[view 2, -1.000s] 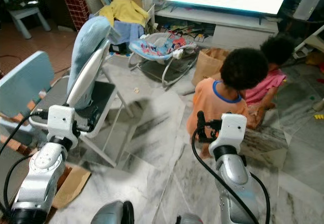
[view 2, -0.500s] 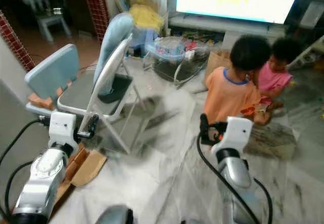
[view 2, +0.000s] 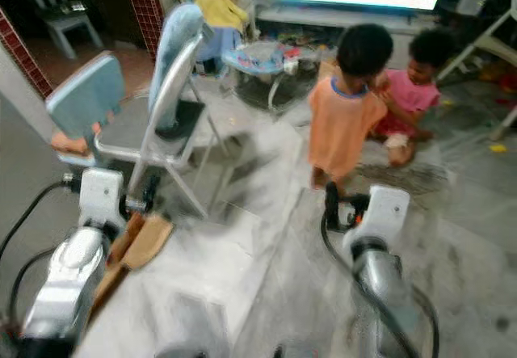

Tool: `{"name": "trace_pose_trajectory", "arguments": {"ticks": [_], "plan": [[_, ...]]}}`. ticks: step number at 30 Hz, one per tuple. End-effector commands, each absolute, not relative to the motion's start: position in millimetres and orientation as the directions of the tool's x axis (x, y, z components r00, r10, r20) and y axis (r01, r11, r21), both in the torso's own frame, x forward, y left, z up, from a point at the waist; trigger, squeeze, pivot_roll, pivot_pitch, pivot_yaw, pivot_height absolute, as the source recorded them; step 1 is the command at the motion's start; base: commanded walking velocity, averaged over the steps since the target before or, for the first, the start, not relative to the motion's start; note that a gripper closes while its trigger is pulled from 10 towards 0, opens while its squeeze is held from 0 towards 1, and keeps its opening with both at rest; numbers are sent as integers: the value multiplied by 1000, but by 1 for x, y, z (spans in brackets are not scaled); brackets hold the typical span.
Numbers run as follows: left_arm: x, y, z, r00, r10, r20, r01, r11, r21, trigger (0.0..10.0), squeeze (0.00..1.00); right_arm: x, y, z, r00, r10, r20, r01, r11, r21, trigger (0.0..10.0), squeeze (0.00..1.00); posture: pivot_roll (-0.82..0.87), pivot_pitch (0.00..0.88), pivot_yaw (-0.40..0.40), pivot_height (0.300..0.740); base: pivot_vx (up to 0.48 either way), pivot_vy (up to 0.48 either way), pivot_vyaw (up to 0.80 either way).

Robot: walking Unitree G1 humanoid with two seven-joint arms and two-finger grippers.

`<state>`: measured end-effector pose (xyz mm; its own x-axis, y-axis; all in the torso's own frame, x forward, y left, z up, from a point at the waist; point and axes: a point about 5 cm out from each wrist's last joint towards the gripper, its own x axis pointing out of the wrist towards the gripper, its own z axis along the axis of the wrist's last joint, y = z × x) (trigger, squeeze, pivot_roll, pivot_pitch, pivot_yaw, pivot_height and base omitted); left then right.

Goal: Restocking fridge

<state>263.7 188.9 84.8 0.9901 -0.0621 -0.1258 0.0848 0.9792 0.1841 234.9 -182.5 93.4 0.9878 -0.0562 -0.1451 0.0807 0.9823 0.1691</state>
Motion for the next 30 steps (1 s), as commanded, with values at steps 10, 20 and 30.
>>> {"name": "trace_pose_trajectory", "arguments": {"ticks": [10,20,30], "plan": [[263,190,84,990,-61,-130,84,979,183,10000,0,236,-187,90,978,-82,-192,102,990,95,10000,0,-30,0,24,740,0,222,0],[271,198,85,995,23,-98,-3,979,206,10000,0,243,-200,95,982,-107,-156,128,983,130,10000,0,-34,0,17,740,0,479,0],[278,195,88,995,-3,-102,23,980,197,10000,0,248,-196,93,978,-120,-171,137,986,91,10000,0,-19,0,19,740,0,478,0]]}}
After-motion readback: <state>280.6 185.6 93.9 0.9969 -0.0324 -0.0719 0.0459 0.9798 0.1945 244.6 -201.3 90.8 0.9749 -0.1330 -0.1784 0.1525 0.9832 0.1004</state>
